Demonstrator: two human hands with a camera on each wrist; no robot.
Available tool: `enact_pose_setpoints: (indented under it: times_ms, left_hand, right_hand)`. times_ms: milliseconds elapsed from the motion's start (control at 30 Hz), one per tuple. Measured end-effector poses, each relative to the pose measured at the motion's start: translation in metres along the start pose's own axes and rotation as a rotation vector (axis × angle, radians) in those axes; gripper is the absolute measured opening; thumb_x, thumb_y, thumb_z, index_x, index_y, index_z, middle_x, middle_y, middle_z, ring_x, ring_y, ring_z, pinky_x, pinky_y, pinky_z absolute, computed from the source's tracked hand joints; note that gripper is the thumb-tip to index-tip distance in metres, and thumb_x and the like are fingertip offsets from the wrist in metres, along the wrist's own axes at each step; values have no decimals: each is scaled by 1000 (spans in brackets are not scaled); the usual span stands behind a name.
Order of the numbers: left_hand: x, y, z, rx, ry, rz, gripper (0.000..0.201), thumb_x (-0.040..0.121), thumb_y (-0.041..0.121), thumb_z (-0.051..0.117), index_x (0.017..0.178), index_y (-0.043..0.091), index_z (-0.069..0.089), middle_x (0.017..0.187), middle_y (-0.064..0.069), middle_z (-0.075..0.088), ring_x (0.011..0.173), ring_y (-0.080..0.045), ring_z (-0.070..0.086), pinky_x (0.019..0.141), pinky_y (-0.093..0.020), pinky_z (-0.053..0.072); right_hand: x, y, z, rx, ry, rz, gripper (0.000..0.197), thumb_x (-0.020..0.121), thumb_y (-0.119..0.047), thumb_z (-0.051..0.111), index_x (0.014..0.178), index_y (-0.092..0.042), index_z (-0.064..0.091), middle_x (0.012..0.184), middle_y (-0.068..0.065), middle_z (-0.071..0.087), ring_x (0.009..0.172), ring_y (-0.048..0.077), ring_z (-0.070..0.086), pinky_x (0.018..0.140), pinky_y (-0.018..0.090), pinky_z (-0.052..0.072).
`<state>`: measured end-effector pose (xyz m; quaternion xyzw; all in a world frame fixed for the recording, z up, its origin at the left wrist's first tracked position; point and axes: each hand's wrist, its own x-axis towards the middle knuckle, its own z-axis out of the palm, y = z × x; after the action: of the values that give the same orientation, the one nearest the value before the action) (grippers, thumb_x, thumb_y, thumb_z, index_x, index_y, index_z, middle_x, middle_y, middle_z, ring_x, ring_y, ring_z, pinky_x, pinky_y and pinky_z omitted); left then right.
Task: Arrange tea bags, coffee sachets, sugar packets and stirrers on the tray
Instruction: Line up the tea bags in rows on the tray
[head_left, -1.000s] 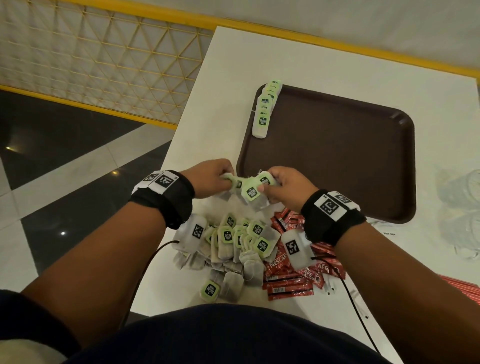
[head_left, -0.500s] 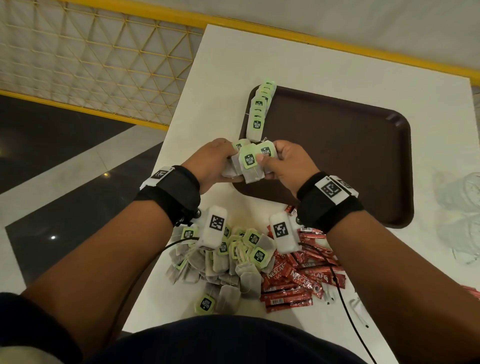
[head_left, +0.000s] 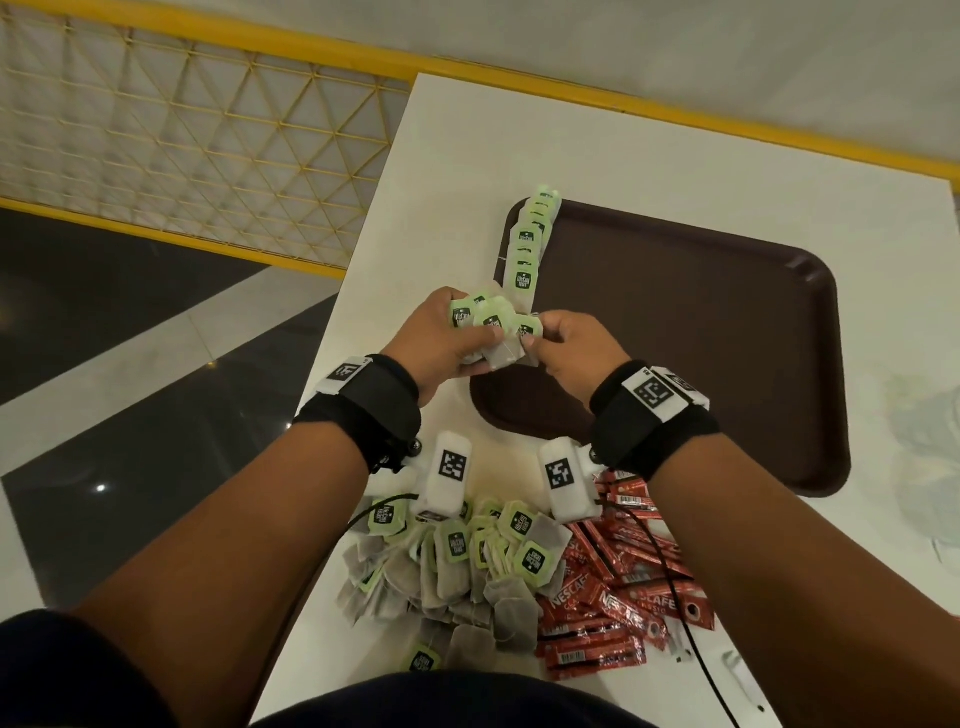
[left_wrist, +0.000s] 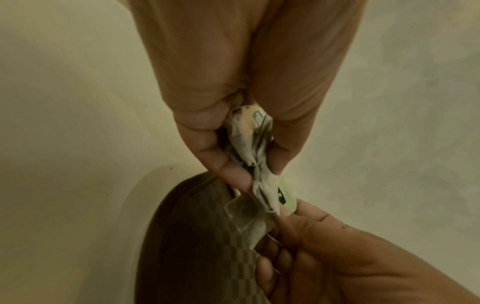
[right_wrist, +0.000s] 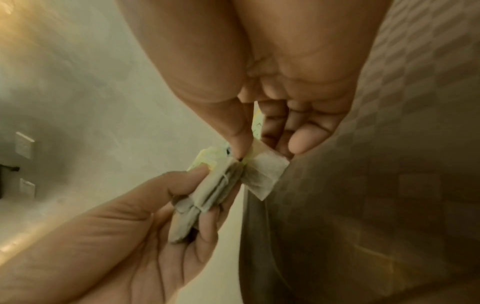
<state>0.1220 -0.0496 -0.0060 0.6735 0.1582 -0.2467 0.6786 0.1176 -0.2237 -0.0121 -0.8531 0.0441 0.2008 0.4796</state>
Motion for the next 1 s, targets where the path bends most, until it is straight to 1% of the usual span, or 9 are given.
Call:
enact_pose_setpoints:
  times_ms: [167, 367, 567, 667, 733, 800, 867, 933, 1000]
  left_hand:
    - [12, 1, -4, -7, 14, 16, 47, 86, 8, 72, 125, 9, 45, 119, -12, 61, 106, -26, 65, 74, -35, 61]
    - [20, 3, -12, -25, 77, 44, 41, 86, 7, 72, 117, 13, 46, 111, -8, 62, 102, -24, 66, 82, -42, 60]
    - [20, 2, -17, -48, 81, 52, 42, 86, 6, 71, 118, 12, 45, 110, -7, 61, 102, -23, 66, 78, -36, 61]
    - [20, 1, -20, -34, 76, 44, 40, 86, 7, 72, 115, 13, 46, 110, -7, 62, 102, -24, 66, 79, -38, 61]
    - [20, 0, -22, -16, 60, 41, 39, 85, 7, 73, 114, 14, 47, 110, -8, 62, 102, -25, 66, 80, -39, 60]
    - [19, 0, -22, 6, 45, 43, 39, 84, 8, 74, 114, 13, 48, 108, -6, 63, 99, -23, 67, 74, -33, 61]
    - [19, 0, -23, 17, 48, 50, 40, 84, 9, 75, 114, 13, 49, 108, -6, 63, 98, -21, 67, 71, -29, 60]
    - [19, 1, -23, -3, 59, 50, 42, 82, 10, 77, 113, 13, 49, 112, -9, 64, 100, -23, 67, 73, -32, 60]
    - [19, 2, -21, -23, 68, 50, 46, 80, 11, 79, 115, 11, 50, 113, -11, 64, 99, -24, 68, 75, -33, 61]
  right_hand:
    - [19, 4, 2, 19, 73, 34, 15, 95, -16, 61, 108, -14, 68, 83, -1, 67, 76, 14, 62, 74, 30, 56]
    - [55, 10, 3, -51, 239, 77, 12, 83, -28, 74, 82, -29, 62, 87, 2, 70, 83, 20, 68, 79, 45, 58]
    - [66, 10, 7, -32, 298, 135, 20, 82, -27, 76, 88, -15, 63, 78, 1, 68, 71, 20, 70, 78, 42, 58]
    - [69, 12, 9, -96, 302, 145, 23, 80, -33, 77, 86, -17, 61, 83, 0, 67, 79, 22, 68, 78, 40, 57]
    - [68, 11, 10, -140, 318, 155, 26, 80, -35, 76, 87, -18, 58, 84, -4, 62, 83, 20, 64, 71, 33, 51]
    - [63, 7, 8, -155, 358, 143, 29, 83, -38, 73, 93, -18, 54, 82, -6, 56, 81, 17, 60, 67, 29, 44]
    - [54, -1, 7, -127, 388, 89, 28, 87, -41, 68, 94, -17, 55, 81, -7, 56, 78, 14, 57, 70, 29, 46]
    - [44, -10, 6, -53, 311, 29, 27, 90, -42, 65, 92, -15, 61, 81, -6, 61, 73, 10, 58, 69, 28, 51]
    - [31, -19, 6, 37, 150, 2, 25, 89, -38, 68, 93, -13, 65, 80, -3, 65, 65, 6, 57, 59, 18, 51]
